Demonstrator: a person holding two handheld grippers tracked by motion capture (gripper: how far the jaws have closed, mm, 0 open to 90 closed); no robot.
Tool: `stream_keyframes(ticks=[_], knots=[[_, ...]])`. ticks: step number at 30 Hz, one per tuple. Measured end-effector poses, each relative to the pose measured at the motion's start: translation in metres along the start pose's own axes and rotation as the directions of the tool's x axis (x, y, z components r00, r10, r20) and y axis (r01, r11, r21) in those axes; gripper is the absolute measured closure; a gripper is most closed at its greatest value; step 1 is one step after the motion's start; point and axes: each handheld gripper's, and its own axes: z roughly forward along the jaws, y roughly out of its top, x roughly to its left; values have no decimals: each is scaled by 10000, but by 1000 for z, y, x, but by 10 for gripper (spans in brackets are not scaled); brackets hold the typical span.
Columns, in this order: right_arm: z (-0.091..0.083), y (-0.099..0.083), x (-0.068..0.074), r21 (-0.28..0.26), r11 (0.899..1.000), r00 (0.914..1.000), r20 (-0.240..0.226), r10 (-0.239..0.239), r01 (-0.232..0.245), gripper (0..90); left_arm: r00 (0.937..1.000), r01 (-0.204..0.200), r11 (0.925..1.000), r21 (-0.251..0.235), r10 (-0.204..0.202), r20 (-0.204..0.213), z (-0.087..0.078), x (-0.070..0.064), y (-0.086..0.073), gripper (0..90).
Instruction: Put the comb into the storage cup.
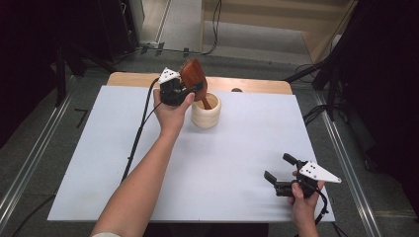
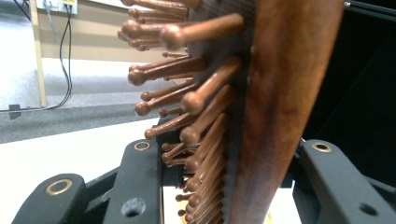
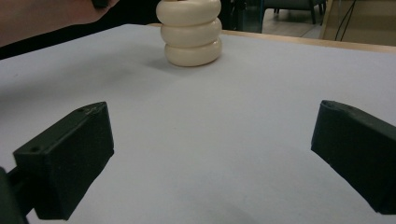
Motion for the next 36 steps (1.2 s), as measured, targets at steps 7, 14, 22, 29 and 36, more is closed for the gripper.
stream_keyframes(ticks=[7,14,22,29,36], knots=[[0,0,-1,-11,10000,10000,31,-2,2,0,9999,118,9999,-65,-119,-91,2,0,-4,578],[0,0,-1,-1,10000,10000,48,2,-2,0,9997,125,9999,-54,-126,-197,6,-1,-8,574],[1,0,0,5,10000,10000,65,-31,31,0,9997,82,9999,144,-78,-239,9,0,-15,568],[0,0,-1,5,10000,9999,101,33,-33,0,9998,186,9998,118,-185,-98,9,6,-18,538],[0,0,-1,1,10000,10000,97,14,-14,0,9985,367,9984,433,-349,-427,6,15,-16,466]])
